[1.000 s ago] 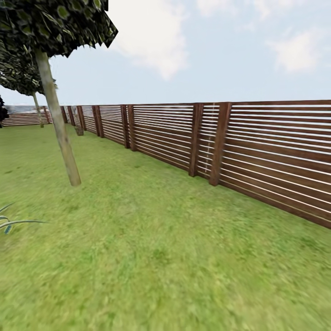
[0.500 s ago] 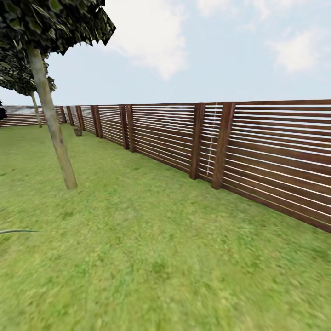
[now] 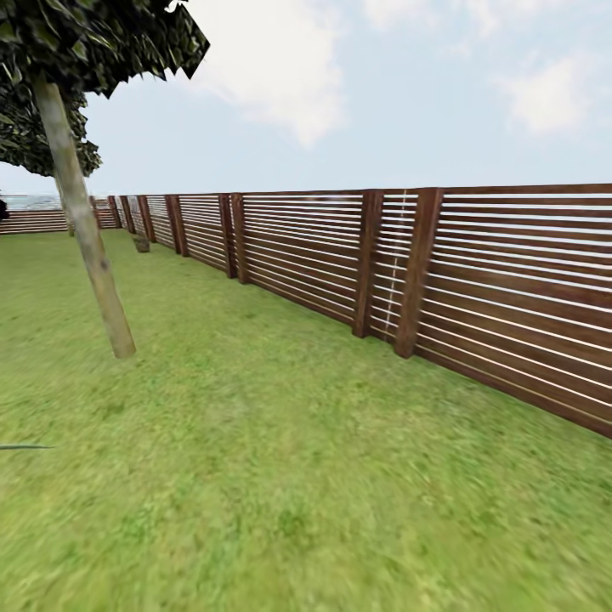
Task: Take the three Easter eggs out of the wicker basket on the lawn in the garden, then place them on the lawn next to a single tree (choose any tree) so that all three eggs are next to the same tree and none are left in the basket.
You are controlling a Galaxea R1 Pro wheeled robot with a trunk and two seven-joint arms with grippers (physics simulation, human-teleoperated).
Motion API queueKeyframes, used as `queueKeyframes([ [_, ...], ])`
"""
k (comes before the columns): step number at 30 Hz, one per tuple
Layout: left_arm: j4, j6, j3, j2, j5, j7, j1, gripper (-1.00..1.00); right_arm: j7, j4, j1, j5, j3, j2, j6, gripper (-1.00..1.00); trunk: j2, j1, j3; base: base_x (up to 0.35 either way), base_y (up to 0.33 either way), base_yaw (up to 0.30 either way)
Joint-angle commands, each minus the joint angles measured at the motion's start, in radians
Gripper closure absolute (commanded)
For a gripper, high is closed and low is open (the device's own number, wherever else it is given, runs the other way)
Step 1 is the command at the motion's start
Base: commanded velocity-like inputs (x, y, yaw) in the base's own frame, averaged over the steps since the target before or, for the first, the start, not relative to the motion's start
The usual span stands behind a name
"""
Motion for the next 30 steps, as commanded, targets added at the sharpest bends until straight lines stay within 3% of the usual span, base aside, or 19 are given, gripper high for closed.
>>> queueKeyframes([
  [1, 0.000, 0.000, 0.001, 0.000, 0.000, 0.000, 0.000, -1.00, 0.000, 0.000, 0.000, 0.000, 0.000, 0.000, 0.000, -1.00, 0.000, 0.001, 0.000, 0.347, 0.000, -0.029],
  [9, 0.000, 0.000, 0.001, 0.000, 0.000, 0.000, 0.000, -1.00, 0.000, 0.000, 0.000, 0.000, -0.001, -0.001, 0.000, -1.00, 0.000, 0.001, 0.000, 0.347, 0.000, -0.174],
  [30, 0.000, -0.001, 0.000, 0.001, 0.002, 0.000, 0.000, -1.00, -0.001, 0.000, 0.000, 0.001, 0.001, -0.001, 0.002, -1.00, 0.000, 0.001, 0.000, 0.326, 0.000, -0.005],
])
